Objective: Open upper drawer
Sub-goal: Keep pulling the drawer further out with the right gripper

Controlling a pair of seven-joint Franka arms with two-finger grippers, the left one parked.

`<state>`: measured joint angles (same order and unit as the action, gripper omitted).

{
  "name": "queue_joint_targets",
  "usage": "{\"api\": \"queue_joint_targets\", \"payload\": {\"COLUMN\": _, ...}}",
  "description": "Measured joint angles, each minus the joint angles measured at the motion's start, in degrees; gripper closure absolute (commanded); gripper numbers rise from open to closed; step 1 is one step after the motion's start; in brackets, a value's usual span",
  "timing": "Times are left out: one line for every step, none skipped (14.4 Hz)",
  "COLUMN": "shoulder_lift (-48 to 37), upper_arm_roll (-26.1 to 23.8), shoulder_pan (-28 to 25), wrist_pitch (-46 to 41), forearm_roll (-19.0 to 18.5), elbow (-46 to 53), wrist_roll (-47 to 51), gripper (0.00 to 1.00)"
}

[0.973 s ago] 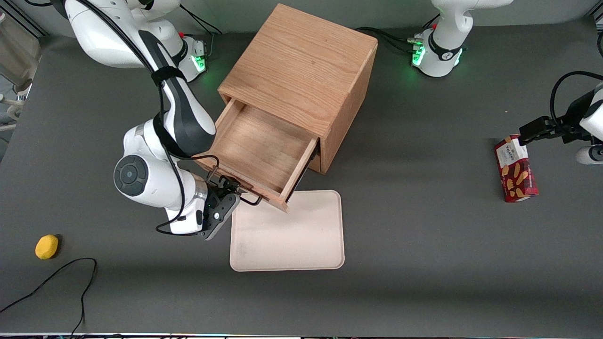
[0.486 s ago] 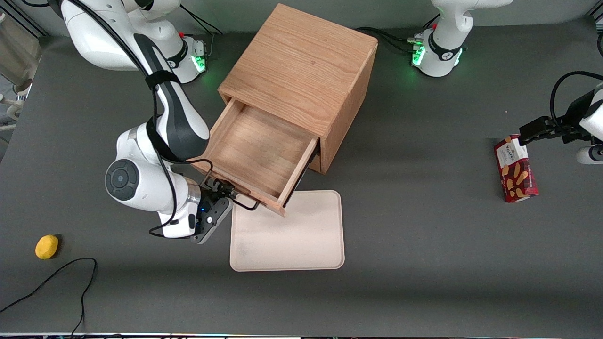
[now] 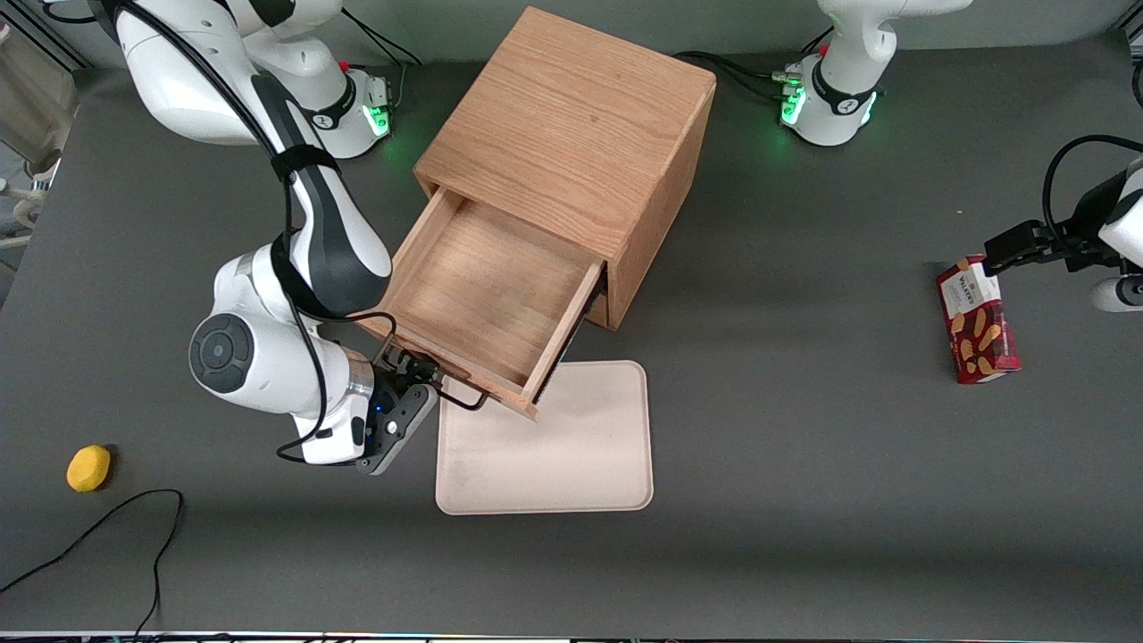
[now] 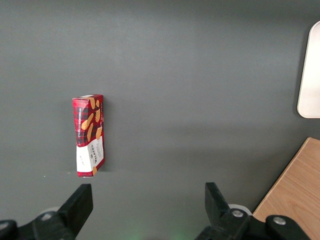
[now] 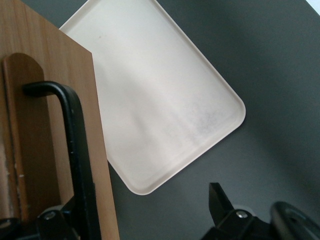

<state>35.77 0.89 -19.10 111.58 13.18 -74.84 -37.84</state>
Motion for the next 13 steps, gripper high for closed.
{"api": "queue_joint_targets", "payload": {"shoulder_lift": 0.4, "upper_arm_roll": 0.0, "shoulder_pan": 0.2, "wrist_pitch": -0.2, "forearm_roll": 0.0, "elbow": 0.6, "wrist_roll": -0.3, "gripper": 0.00}}
{"api": "queue_joint_targets", "payload": {"shoulder_lift": 0.7, "upper_arm_roll": 0.0, "shoulder_pan": 0.3, "wrist_pitch": -0.2, "forearm_roll": 0.0, "elbow": 1.0, "wrist_roll": -0.4, "gripper": 0.00}}
{"api": "queue_joint_targets", "payload": {"shoulder_lift": 1.0, "upper_arm_roll": 0.0, "shoulder_pan": 0.5, "wrist_pitch": -0.3, "forearm_roll": 0.0, "elbow": 1.4, "wrist_roll": -0.6, "gripper": 0.00}}
{"api": "queue_joint_targets", "payload": {"shoulder_lift": 1.2, "upper_arm_roll": 0.0, "shoulder_pan": 0.7, "wrist_pitch": -0.3, "forearm_roll": 0.0, "elbow": 1.8, "wrist_roll": -1.1, "gripper": 0.00}}
{"api": "queue_joint_targets", "payload": {"shoulder_lift": 1.6, "upper_arm_roll": 0.0, "shoulder_pan": 0.9, "wrist_pitch": -0.3, "forearm_roll": 0.0, "elbow": 2.3, "wrist_roll": -1.7, "gripper": 0.00}}
{"api": "queue_joint_targets", "payload": {"shoulder_lift": 1.9, "upper_arm_roll": 0.0, "shoulder_pan": 1.1, "wrist_pitch": -0.3, "forearm_roll": 0.0, "elbow": 2.7, "wrist_roll": -1.9, "gripper": 0.00}}
{"api": "queue_joint_targets", "payload": {"shoulder_lift": 2.1, "upper_arm_roll": 0.0, "shoulder_pan": 1.2, "wrist_pitch": -0.3, "forearm_roll": 0.0, "elbow": 3.1, "wrist_roll": -2.0, "gripper": 0.00}}
{"api": "queue_joint_targets", "payload": {"shoulder_lift": 2.2, "upper_arm_roll": 0.0, "shoulder_pan": 1.2, "wrist_pitch": -0.4, "forearm_roll": 0.0, "elbow": 3.2, "wrist_roll": -2.0, "gripper": 0.00}}
{"api": "queue_joint_targets", "payload": {"shoulder_lift": 2.2, "upper_arm_roll": 0.0, "shoulder_pan": 1.2, "wrist_pitch": -0.4, "forearm_roll": 0.0, "elbow": 3.2, "wrist_roll": -2.0, "gripper": 0.00}}
{"api": "queue_joint_targets", "payload": {"shoulder_lift": 2.2, "upper_arm_roll": 0.0, "shoulder_pan": 1.2, "wrist_pitch": -0.4, "forearm_roll": 0.0, "elbow": 3.2, "wrist_roll": -2.0, "gripper": 0.00}}
{"api": "queue_joint_targets", "payload": {"shoulder_lift": 2.2, "upper_arm_roll": 0.0, "shoulder_pan": 1.2, "wrist_pitch": -0.4, "forearm_roll": 0.0, "elbow": 3.3, "wrist_roll": -2.0, "gripper": 0.00}}
{"api": "queue_joint_targets", "payload": {"shoulder_lift": 2.2, "upper_arm_roll": 0.0, "shoulder_pan": 1.2, "wrist_pitch": -0.4, "forearm_roll": 0.0, "elbow": 3.3, "wrist_roll": -2.0, "gripper": 0.00}}
{"api": "queue_joint_targets", "payload": {"shoulder_lift": 2.2, "upper_arm_roll": 0.0, "shoulder_pan": 1.2, "wrist_pitch": -0.7, "forearm_roll": 0.0, "elbow": 3.5, "wrist_roll": -2.0, "gripper": 0.00}}
